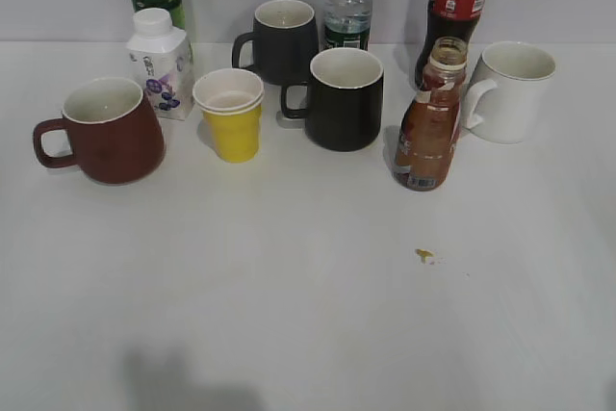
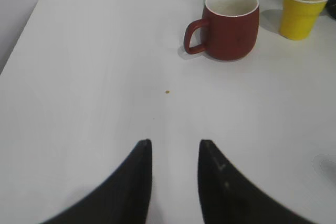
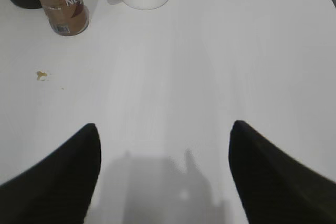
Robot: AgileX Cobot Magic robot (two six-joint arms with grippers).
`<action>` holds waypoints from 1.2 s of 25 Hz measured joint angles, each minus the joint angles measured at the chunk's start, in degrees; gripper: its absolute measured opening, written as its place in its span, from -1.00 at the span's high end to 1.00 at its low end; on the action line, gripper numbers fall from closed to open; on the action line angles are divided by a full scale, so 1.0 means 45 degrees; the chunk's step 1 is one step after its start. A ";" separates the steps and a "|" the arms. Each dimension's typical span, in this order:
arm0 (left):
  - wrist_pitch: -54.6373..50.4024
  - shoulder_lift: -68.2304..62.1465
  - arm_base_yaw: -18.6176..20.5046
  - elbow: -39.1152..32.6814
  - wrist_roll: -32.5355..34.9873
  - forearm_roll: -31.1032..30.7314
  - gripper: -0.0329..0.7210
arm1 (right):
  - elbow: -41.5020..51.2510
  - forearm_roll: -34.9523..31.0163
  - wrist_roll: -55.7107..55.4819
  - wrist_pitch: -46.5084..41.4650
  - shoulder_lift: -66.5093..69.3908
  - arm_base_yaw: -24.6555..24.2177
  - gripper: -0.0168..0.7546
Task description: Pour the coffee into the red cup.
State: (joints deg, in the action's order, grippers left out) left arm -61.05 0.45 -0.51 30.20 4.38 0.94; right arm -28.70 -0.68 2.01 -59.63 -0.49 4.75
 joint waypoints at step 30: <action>0.0000 0.0000 0.0000 0.0000 0.0000 0.0000 0.28 | 0.0000 0.0000 0.0012 0.0000 0.0000 0.0000 -0.51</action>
State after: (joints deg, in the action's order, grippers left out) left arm -61.05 0.45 -0.51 30.20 4.38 0.94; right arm -28.70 -0.68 2.06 -59.63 -0.49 4.75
